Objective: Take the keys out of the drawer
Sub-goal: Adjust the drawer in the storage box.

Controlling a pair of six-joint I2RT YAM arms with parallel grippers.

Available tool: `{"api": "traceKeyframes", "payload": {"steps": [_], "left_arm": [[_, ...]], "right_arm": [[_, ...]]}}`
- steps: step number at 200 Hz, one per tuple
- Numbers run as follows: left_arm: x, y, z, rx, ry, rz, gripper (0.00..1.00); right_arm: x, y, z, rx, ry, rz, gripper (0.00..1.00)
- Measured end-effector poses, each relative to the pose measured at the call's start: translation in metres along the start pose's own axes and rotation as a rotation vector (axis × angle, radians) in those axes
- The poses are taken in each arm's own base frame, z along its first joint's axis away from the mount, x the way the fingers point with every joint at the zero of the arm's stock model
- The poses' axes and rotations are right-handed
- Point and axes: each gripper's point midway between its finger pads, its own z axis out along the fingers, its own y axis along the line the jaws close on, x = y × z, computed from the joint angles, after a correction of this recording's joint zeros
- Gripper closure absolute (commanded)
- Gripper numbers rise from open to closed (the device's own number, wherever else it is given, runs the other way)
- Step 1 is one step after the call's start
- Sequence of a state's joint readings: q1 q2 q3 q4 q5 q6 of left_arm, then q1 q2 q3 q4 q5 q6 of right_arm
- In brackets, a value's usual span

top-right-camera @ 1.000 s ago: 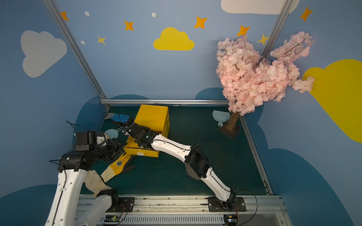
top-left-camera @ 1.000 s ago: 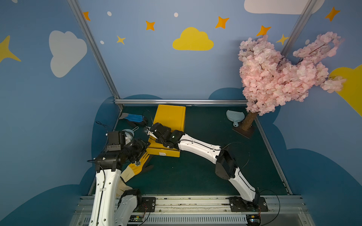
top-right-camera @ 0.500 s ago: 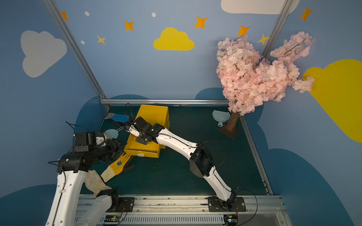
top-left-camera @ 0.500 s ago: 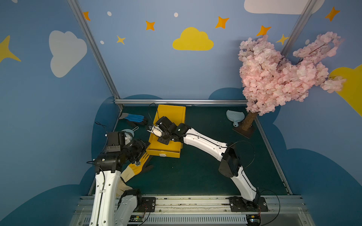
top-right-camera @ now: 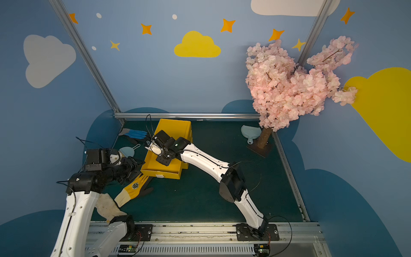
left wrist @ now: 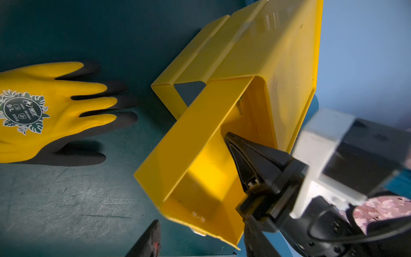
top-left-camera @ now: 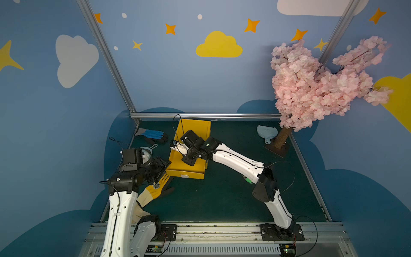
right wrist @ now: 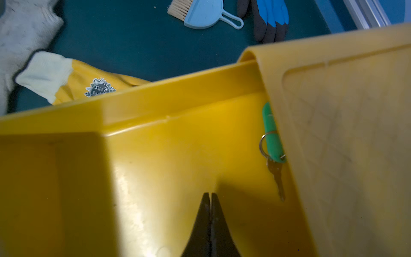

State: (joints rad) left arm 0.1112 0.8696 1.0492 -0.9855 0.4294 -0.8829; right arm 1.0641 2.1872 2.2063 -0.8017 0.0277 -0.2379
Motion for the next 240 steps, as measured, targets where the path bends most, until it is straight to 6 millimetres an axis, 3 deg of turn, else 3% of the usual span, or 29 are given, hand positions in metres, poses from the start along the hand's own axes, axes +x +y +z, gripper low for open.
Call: {"api": "traceKeyframes", "payload": {"steps": [39, 70, 148, 195, 240], "left_arm": [[-0.001, 0.001, 0.002, -0.009, 0.003, -0.009, 0.40], [0.001, 0.007, 0.005, -0.035, 0.024, -0.037, 0.39], [0.019, 0.016, 0.023, -0.134, 0.115, -0.063, 0.36], [0.034, 0.032, 0.038, -0.192, 0.156, -0.132, 0.36], [0.039, 0.042, 0.037, -0.188, 0.125, -0.221, 0.36]], "right_arm": [[-0.023, -0.001, -0.043, 0.005, -0.087, 0.045, 0.90], [-0.030, -0.008, -0.061, 0.027, -0.117, 0.064, 0.88], [-0.026, -0.032, -0.064, 0.069, -0.118, 0.102, 0.83], [-0.026, -0.032, -0.064, 0.067, -0.119, 0.103, 0.83], [-0.026, -0.033, -0.064, 0.061, -0.120, 0.105, 0.83]]}}
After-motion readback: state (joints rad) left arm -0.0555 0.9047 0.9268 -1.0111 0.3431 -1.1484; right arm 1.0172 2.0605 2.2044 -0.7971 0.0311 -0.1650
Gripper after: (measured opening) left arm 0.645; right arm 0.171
